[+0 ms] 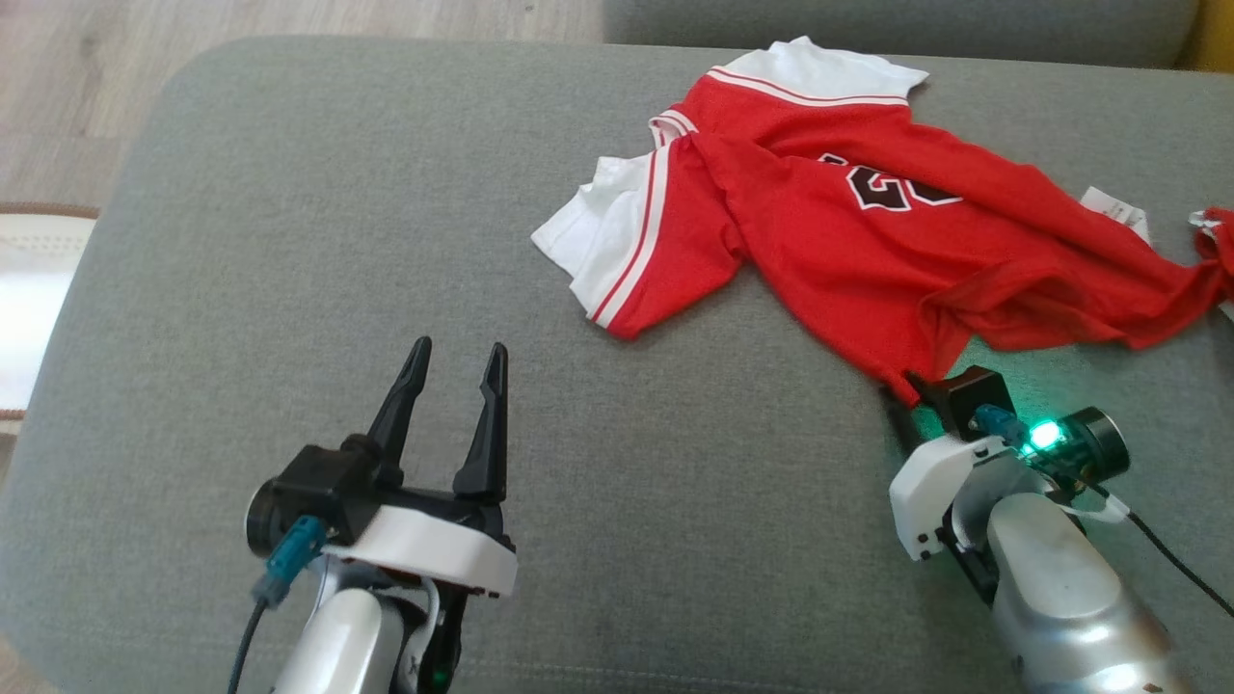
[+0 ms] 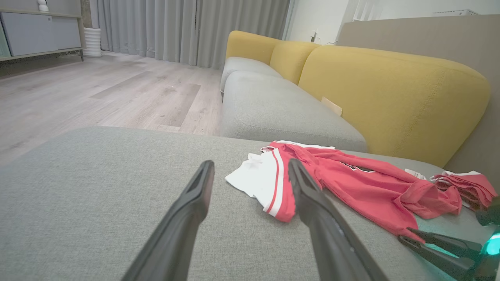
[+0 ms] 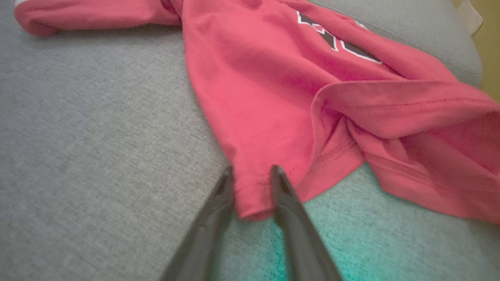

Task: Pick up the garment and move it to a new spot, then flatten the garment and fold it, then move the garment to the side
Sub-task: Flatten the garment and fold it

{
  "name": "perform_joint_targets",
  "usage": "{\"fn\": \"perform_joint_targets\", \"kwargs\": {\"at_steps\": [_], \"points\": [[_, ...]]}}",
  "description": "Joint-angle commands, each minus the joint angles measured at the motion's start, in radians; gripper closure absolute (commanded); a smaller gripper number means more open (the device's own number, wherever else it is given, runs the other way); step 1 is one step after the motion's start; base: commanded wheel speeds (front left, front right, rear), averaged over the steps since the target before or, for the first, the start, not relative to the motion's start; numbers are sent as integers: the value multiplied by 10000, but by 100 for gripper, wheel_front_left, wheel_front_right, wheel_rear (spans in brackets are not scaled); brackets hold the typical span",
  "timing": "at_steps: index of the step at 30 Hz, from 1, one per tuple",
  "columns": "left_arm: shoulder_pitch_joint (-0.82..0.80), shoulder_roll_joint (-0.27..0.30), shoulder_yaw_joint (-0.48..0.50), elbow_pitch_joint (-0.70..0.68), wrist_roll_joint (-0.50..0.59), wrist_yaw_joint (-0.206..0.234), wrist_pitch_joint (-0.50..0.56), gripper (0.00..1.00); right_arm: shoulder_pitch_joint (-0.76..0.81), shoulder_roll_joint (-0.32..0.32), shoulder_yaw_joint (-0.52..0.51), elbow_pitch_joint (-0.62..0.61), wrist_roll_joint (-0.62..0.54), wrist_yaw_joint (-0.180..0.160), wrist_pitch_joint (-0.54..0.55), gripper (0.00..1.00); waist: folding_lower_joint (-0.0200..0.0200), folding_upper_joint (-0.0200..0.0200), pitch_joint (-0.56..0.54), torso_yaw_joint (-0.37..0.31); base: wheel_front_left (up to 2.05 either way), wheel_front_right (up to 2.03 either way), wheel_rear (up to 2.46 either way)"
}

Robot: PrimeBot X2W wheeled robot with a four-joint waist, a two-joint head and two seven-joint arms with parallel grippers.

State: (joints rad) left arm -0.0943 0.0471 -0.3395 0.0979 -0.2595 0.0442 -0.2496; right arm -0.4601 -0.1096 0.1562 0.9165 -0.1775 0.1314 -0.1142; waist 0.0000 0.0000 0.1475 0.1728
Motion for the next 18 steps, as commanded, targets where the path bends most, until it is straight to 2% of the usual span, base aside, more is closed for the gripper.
{"fn": "perform_joint_targets", "kwargs": {"at_steps": [1, 7, 13, 18], "points": [[-498, 31, 365, -325, -12, 21, -122, 0, -18, -47, 172, 70, -21, -7, 135, 100, 0, 0, -20, -45, 0, 0, 0], [-504, 31, 596, -289, 91, -19, -122, 0, -71, -162, 63, 75, 16, -7, -91, 100, 0, 0, -173, -454, 0, 0, 0], [-669, 31, 1034, 47, 491, -193, -122, 0, 861, -724, -223, -922, 476, -7, -251, 100, 0, 0, -308, -1205, 0, 0, 0], [-994, 31, 1237, 548, 840, -379, -122, 0, 2035, -1191, 272, -2283, 962, -7, 58, 100, 0, 0, -326, -1765, 0, 0, 0]]}}
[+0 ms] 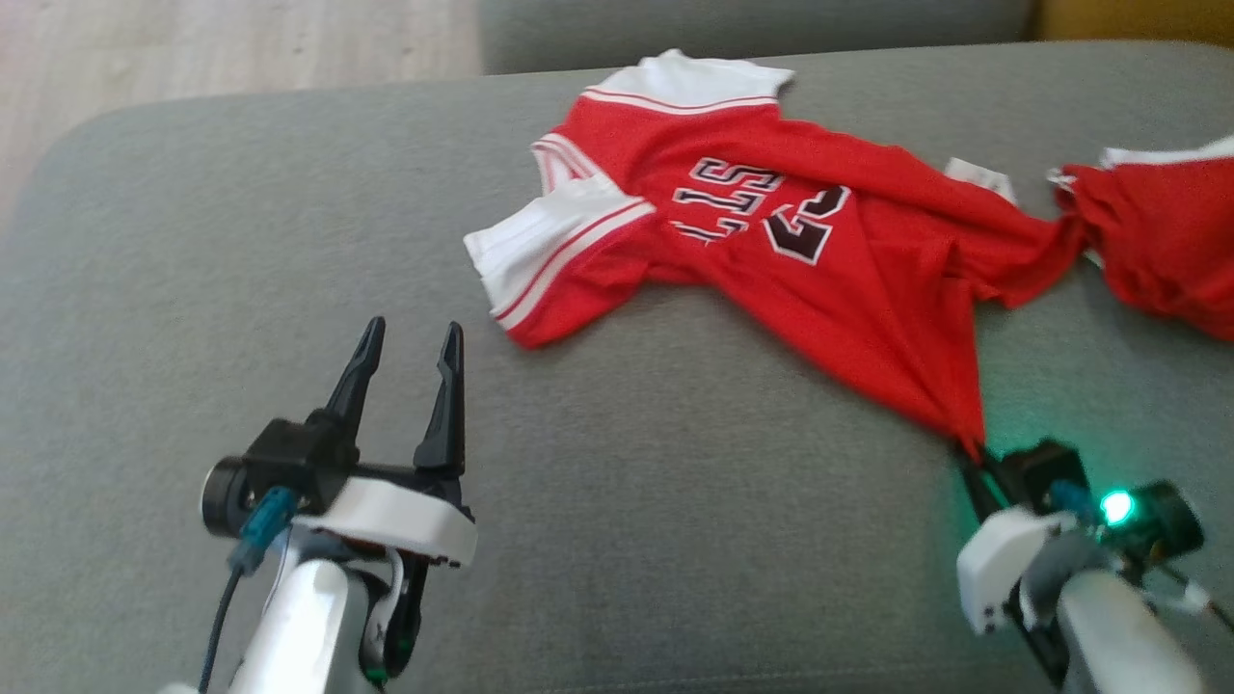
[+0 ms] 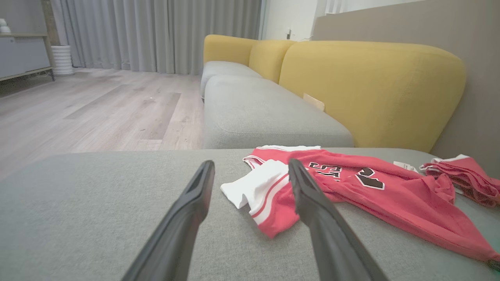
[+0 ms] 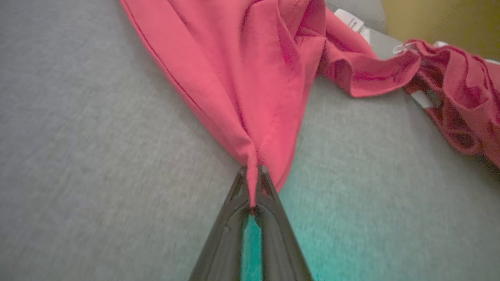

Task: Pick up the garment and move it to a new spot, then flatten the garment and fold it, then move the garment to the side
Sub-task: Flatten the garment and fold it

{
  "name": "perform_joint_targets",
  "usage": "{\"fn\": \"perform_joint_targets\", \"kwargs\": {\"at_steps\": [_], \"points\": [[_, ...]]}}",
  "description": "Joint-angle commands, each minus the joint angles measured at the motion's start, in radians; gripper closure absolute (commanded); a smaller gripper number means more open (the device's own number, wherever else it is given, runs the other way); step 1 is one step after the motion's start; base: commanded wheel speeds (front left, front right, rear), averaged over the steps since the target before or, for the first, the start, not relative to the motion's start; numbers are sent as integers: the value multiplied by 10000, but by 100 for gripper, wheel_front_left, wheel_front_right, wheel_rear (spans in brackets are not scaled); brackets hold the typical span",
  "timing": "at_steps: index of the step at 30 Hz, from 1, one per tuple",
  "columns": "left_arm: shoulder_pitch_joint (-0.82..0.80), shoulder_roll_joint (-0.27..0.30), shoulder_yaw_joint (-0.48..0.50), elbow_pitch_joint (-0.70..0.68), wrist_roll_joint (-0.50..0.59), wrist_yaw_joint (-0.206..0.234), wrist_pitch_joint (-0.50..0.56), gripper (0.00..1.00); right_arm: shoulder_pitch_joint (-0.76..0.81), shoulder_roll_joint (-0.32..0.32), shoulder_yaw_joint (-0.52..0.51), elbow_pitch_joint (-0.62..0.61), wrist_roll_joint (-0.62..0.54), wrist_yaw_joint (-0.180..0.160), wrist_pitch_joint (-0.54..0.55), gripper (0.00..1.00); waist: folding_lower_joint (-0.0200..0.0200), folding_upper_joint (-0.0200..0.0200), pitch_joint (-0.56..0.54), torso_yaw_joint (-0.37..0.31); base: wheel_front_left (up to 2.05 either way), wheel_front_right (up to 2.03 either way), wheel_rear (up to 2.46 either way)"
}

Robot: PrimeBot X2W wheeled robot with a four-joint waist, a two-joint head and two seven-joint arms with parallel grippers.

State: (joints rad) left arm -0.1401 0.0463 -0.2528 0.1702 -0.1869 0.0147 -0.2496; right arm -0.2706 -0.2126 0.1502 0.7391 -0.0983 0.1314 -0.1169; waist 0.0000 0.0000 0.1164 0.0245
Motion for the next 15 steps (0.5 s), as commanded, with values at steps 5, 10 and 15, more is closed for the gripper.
{"fn": "perform_joint_targets", "kwargs": {"at_steps": [5, 10, 15], "points": [[-927, 94, 393, 677, 444, -376, -122, 0, 849, -410, 860, -1767, 790, -7, 539, 100, 0, 0, 80, -687, 0, 0, 0], [-2172, 470, 494, 2521, 436, -783, -29, 0, 848, -493, 1337, -3047, 1373, -7, 945, 100, 0, 0, 393, -1079, 0, 0, 0], [-4266, 907, 394, 4038, -280, -1332, 1318, 0, 284, -560, 1559, -3621, 1522, -7, 1293, 100, 0, 0, 914, -1261, 0, 0, 0]]}}
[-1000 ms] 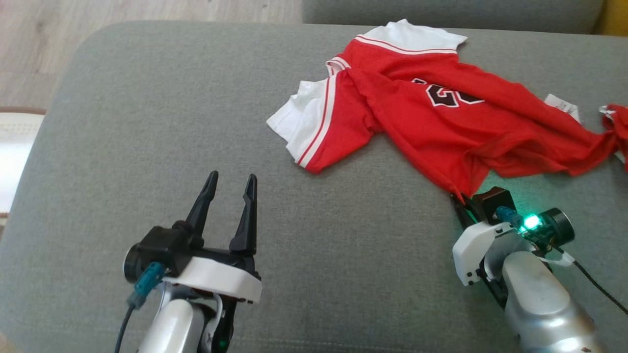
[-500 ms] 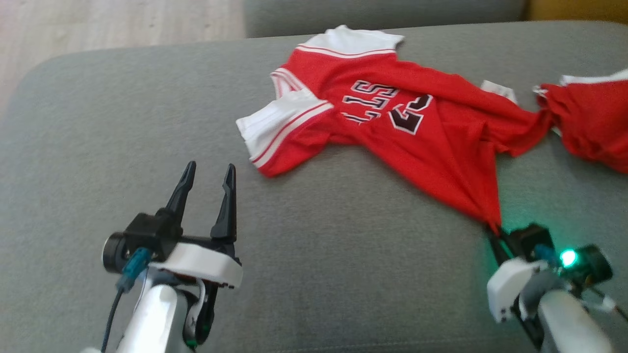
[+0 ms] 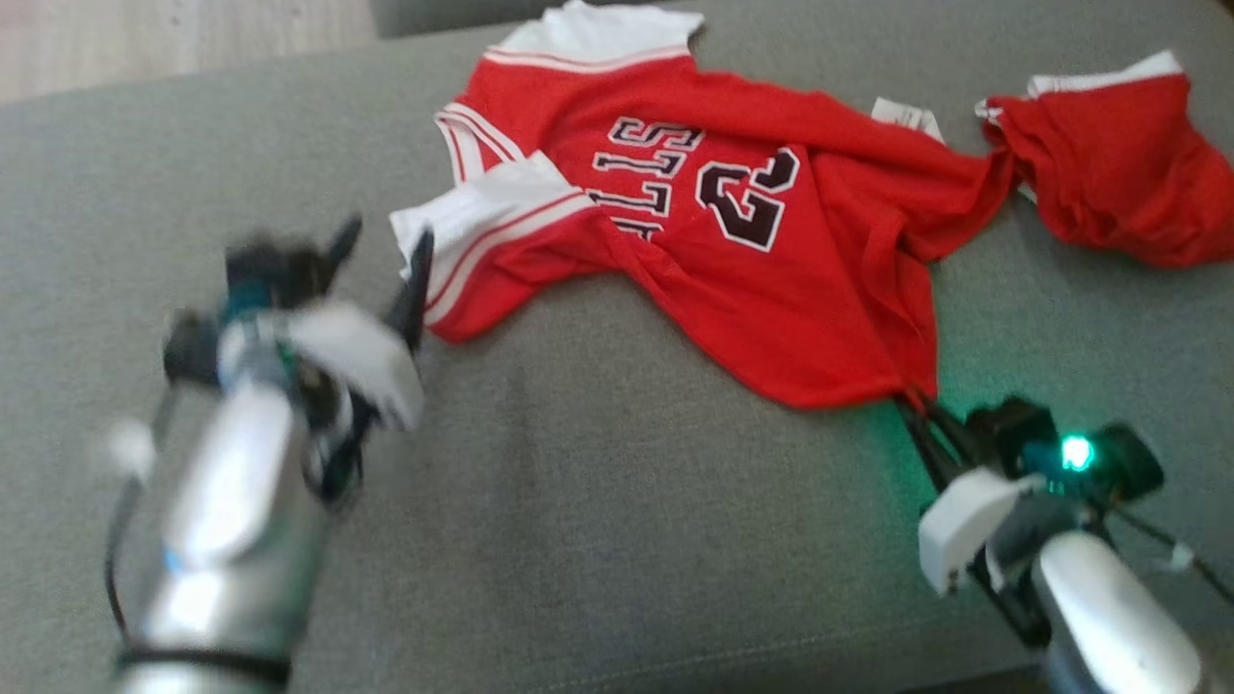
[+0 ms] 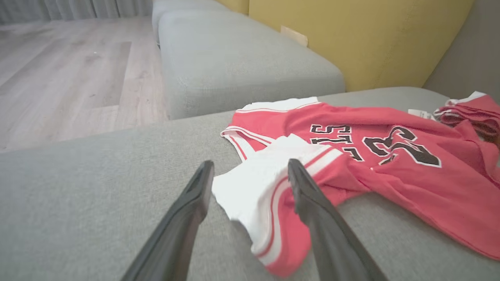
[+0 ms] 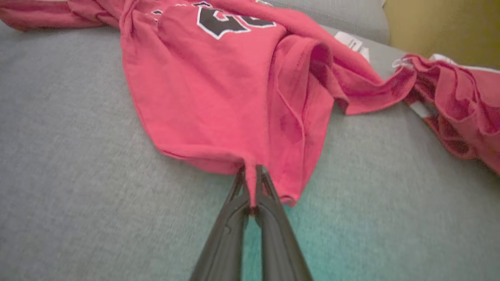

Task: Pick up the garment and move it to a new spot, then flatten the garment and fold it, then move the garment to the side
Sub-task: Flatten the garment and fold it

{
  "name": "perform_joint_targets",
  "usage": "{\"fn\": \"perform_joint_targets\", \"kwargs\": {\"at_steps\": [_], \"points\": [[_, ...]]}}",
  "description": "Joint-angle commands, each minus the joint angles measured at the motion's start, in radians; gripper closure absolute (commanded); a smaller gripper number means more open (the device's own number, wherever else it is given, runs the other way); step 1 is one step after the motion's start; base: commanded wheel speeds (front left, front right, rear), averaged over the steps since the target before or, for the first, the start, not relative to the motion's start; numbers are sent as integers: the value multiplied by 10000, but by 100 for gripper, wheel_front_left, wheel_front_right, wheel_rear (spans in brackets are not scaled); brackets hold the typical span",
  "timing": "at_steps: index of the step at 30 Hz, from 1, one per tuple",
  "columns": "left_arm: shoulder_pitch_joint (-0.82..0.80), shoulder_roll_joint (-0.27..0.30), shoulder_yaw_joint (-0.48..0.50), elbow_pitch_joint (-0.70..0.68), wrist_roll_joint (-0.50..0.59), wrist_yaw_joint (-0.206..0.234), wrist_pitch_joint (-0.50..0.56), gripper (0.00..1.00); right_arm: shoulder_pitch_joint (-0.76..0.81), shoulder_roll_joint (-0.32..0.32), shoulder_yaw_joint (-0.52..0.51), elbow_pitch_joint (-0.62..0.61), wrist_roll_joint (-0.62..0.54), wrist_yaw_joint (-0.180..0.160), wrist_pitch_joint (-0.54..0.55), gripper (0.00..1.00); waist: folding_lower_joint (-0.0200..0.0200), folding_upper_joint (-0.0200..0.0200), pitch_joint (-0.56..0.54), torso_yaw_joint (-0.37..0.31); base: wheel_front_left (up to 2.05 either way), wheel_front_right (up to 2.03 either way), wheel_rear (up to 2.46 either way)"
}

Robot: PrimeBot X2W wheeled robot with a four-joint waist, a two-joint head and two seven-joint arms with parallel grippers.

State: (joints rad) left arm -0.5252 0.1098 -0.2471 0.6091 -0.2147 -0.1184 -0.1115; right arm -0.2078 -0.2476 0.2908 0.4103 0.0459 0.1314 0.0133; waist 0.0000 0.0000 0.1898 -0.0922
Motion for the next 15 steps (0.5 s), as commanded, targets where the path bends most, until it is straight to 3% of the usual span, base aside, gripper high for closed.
{"fn": "perform_joint_targets", "kwargs": {"at_steps": [1, 10, 15], "points": [[-1334, 502, 90, 222, -387, -90, 824, 0, -598, -254, 219, -439, 131, -7, 66, 100, 0, 0, 397, -146, 0, 0, 0], [-4153, 1775, -2160, 1803, -2803, -120, 4368, 0, -1428, -451, 448, -583, 336, -7, 50, 100, 0, 0, 1122, -508, 0, 0, 0], [-4710, 2456, -3329, 2274, -3141, -121, 4906, 0, -1569, -425, 528, -616, 384, -7, 42, 100, 0, 0, 1286, -620, 0, 0, 0]]}}
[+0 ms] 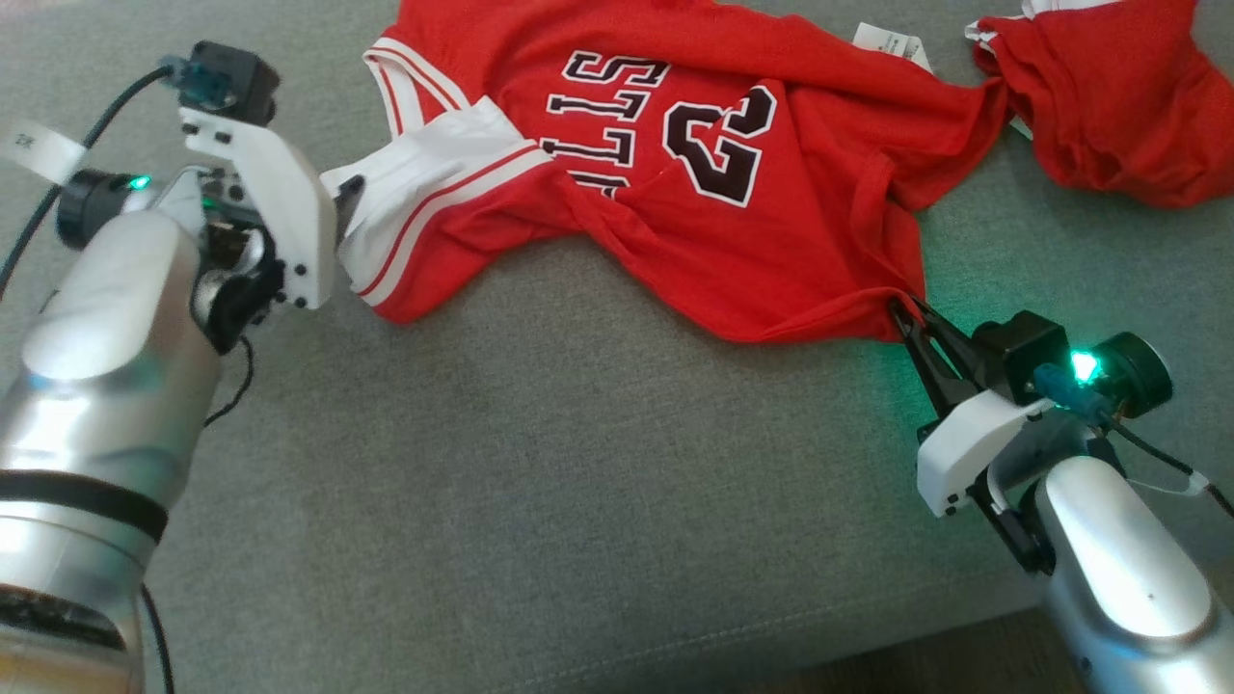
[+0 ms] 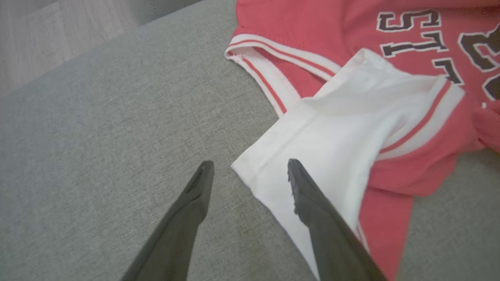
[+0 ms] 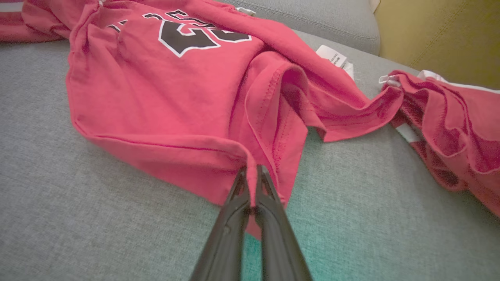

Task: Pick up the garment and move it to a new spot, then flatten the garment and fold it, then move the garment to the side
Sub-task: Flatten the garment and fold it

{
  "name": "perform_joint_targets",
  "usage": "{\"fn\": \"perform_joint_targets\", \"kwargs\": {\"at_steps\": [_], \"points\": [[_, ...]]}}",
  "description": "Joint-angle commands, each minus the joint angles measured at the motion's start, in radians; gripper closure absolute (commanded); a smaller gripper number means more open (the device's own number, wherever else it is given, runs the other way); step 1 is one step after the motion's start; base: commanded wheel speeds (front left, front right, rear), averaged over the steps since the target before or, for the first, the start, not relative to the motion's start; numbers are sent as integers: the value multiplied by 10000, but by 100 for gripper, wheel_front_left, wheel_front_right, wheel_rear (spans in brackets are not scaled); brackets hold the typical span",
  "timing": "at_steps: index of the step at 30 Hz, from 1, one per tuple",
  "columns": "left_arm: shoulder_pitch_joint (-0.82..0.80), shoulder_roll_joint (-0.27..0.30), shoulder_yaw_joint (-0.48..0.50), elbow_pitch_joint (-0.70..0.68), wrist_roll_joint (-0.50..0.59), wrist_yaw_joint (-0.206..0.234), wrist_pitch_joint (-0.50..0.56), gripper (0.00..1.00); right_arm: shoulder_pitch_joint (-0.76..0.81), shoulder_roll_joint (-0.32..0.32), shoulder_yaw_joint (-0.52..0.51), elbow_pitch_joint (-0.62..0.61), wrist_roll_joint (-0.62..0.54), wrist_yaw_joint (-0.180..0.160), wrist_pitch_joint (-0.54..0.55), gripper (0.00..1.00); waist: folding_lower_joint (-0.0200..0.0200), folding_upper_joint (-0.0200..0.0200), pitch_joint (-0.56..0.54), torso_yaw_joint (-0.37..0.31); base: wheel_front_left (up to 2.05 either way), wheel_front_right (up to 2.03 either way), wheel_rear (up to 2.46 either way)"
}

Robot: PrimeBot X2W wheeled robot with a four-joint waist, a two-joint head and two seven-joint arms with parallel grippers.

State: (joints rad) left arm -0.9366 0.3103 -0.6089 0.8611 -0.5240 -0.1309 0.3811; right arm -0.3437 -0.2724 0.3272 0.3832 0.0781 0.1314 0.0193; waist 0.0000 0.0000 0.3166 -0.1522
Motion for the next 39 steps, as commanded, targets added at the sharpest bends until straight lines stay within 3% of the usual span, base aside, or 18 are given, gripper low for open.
{"fn": "perform_joint_targets", "kwargs": {"at_steps": [1, 28, 29, 30, 39], "points": [[-653, 506, 165, -159, -156, 4, -41, 0, -220, -177, 184, -350, 72, -7, -14, 100, 0, 0, 36, -37, 0, 0, 0], [-1528, 500, -1789, 1378, -1875, 2, -293, 0, -420, -352, 262, -792, 131, -7, 216, 100, 0, 0, 458, -305, 0, 0, 0], [-1556, 496, -1843, 1396, -1937, 2, -288, 62, -426, -365, 262, -799, 131, -7, 226, 100, 0, 0, 472, -298, 0, 0, 0], [-1588, 492, -1891, 1410, -1999, 2, -297, 100, -435, -378, 261, -805, 134, -7, 236, 100, 0, 0, 488, -289, 0, 0, 0], [-1664, 527, -2500, 1076, -2645, 2, -585, 100, -708, -650, 139, -637, 196, -7, 270, 100, 0, 0, 311, 34, 0, 0, 0]]}}
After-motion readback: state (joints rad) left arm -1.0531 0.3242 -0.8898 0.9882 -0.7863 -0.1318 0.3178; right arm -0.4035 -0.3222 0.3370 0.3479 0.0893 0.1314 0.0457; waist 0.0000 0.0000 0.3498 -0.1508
